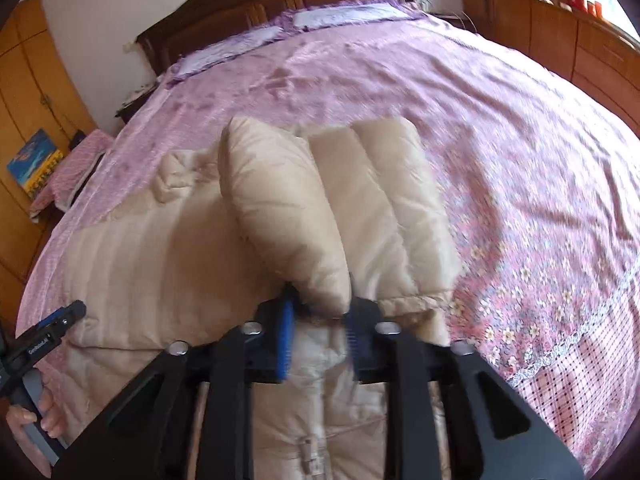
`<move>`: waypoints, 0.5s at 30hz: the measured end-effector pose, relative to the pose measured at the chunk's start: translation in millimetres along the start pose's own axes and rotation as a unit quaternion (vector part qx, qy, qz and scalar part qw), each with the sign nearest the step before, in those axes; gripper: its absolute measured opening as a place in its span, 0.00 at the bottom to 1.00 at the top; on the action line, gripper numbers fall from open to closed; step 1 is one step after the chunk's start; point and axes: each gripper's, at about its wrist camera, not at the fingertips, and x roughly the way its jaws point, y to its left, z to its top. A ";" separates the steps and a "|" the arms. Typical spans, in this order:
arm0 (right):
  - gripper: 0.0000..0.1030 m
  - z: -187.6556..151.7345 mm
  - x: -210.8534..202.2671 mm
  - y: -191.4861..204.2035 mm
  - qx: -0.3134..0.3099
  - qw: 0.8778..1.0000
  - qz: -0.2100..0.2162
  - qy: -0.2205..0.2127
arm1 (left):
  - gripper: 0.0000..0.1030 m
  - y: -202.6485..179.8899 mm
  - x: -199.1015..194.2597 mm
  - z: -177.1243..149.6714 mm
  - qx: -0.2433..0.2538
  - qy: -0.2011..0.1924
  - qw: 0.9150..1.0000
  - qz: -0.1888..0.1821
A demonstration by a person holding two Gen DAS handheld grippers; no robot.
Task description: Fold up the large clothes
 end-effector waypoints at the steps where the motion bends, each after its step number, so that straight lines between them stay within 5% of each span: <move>1: 0.38 -1.5 0.2 -5.1 0.005 1.000 -0.001 -0.001 | 0.75 -0.3 -0.3 -0.5 0.000 -0.001 1.000 0.001; 6: 0.38 -2.5 -12.0 -17.9 0.005 1.000 0.012 -0.009 | 0.75 0.0 -6.5 1.5 -0.002 -0.005 1.000 -0.002; 8: 0.49 -0.9 -18.0 -23.0 0.007 1.000 0.010 -0.017 | 0.75 0.8 -10.6 3.4 -0.005 -0.011 1.000 -0.007; 9: 0.67 0.6 -22.1 -26.6 0.012 1.000 0.010 -0.027 | 0.75 1.4 -13.8 4.2 -0.005 -0.015 1.000 -0.009; 15: 0.65 16.9 -17.5 -38.2 0.020 0.999 -0.001 -0.040 | 0.75 -0.7 -17.7 9.6 0.003 -0.024 1.000 -0.005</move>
